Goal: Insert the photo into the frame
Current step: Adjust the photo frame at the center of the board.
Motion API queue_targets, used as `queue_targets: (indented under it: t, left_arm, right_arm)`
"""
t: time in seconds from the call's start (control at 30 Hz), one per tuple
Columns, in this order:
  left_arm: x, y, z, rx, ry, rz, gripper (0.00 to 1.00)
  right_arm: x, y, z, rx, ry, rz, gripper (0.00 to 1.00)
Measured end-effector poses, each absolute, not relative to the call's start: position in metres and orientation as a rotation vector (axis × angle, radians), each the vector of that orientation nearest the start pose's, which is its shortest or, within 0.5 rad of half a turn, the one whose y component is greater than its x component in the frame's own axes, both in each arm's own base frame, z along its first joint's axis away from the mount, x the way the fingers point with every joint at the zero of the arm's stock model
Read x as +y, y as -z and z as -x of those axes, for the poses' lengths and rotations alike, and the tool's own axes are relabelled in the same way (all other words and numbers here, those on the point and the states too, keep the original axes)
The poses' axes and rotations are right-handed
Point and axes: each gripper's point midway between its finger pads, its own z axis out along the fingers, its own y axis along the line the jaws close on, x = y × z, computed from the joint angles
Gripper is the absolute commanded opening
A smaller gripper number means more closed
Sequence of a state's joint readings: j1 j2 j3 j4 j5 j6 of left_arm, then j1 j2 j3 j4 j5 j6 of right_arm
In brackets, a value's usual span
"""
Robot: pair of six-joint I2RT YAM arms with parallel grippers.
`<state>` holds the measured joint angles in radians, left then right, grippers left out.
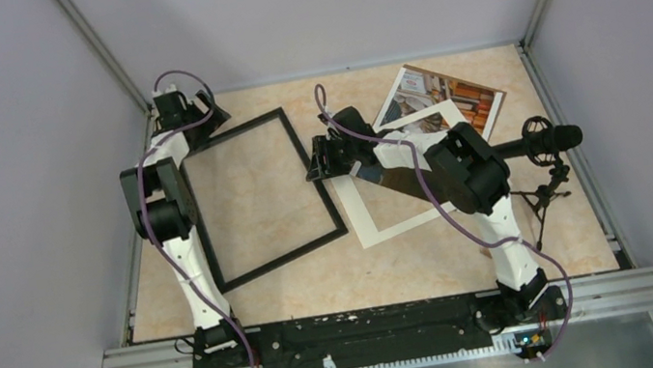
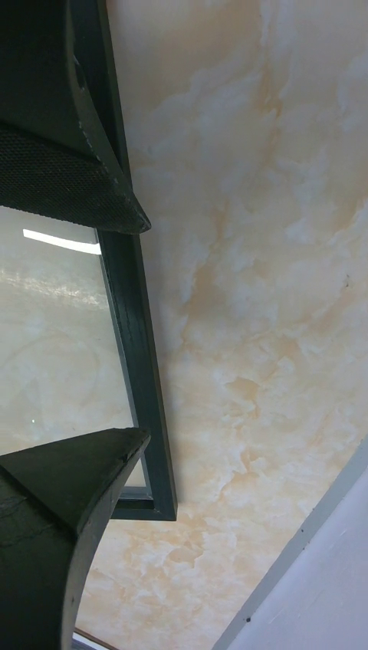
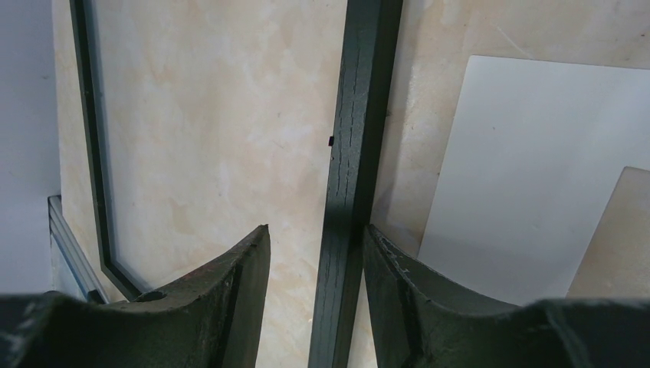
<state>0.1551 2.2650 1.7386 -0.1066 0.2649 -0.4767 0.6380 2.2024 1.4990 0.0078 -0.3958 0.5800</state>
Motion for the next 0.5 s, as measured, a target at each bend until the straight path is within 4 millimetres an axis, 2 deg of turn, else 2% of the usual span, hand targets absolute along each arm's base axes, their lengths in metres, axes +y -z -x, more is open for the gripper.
queue_targets:
  t: [0.17, 0.33, 0.5]
  left_arm:
    - [0.028, -0.074, -0.592, 2.155, 0.472, 0.548, 0.98]
    - [0.029, -0.075, -0.589, 2.153, 0.475, 0.549, 0.98]
    - [0.031, -0.076, -0.581, 2.16, 0.476, 0.558, 0.98]
  right_arm:
    - [0.401, -0.041, -0.392, 2.424, -1.054, 0.3, 0.47]
    - [0.402, -0.042, -0.391, 2.423, -1.057, 0.302, 0.47]
    - [0.4, -0.04, -0.392, 2.429, -1.049, 0.297, 0.37]
